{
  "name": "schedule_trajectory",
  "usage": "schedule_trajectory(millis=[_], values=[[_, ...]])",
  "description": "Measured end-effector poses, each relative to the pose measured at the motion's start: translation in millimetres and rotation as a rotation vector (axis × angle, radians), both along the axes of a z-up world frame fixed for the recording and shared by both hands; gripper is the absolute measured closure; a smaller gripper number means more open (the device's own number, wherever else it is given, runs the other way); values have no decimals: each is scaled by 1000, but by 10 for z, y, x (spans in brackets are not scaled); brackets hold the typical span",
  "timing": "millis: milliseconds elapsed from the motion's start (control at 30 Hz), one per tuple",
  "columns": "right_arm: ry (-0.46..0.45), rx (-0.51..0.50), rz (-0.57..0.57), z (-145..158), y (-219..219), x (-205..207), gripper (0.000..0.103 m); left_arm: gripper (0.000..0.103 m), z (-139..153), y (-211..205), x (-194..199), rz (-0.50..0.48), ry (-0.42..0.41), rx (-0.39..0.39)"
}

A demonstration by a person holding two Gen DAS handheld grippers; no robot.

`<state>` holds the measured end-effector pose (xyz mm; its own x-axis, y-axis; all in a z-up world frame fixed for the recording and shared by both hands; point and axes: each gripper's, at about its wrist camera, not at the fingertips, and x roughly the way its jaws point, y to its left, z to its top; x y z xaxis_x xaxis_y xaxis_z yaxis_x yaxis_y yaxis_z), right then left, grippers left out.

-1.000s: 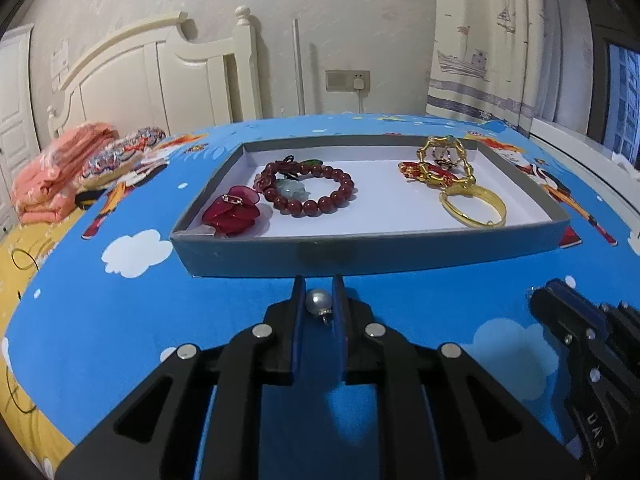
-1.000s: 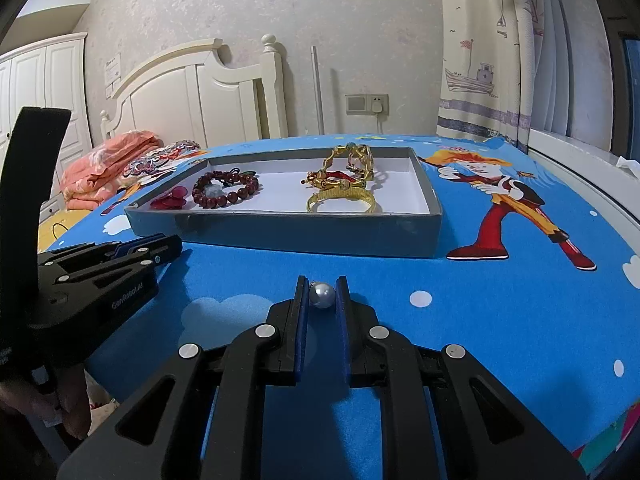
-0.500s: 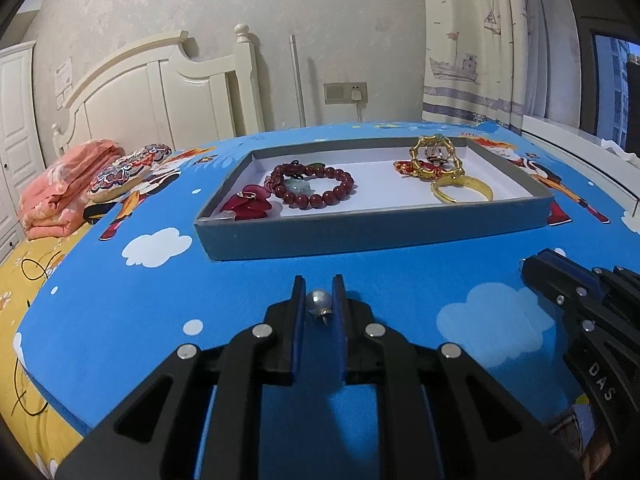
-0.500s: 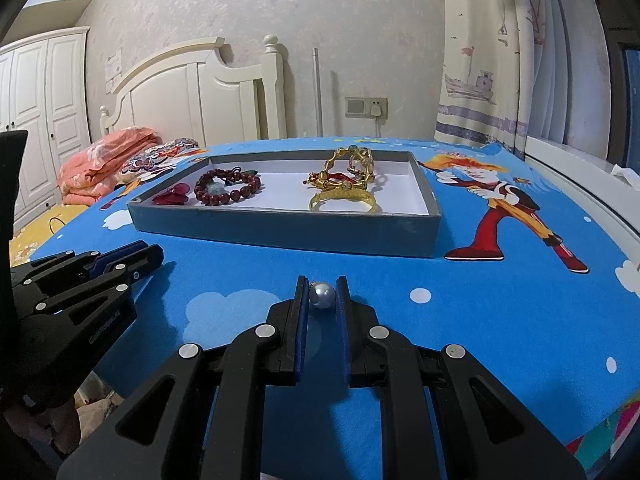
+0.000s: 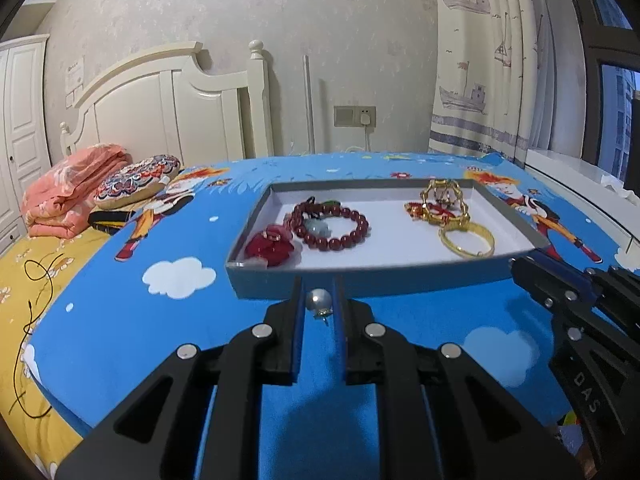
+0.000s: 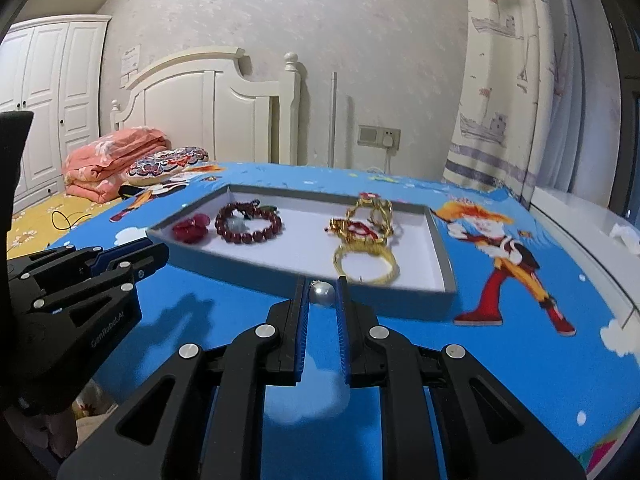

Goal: Organize jewelry
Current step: 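Carry both pearls into the tray and open both tools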

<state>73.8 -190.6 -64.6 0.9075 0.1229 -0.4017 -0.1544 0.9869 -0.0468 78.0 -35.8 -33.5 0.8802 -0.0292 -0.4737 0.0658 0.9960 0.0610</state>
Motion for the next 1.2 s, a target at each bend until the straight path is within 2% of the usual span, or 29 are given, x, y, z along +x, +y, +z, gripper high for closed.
schedule_trajectory(millis=[467,1000,1133,1200], values=[[-10,-2,11,205,119,258,90,90,212,-46,191,-6,-23,9],[28,-18,-9,299,133,689,90,90,318,-137,700,0,30,27],[78,25,-11,310,83,826,90,90,329,-149,861,3,55,20],[68,23,-19,340,74,851,90,90,330,-146,922,6,65,15]])
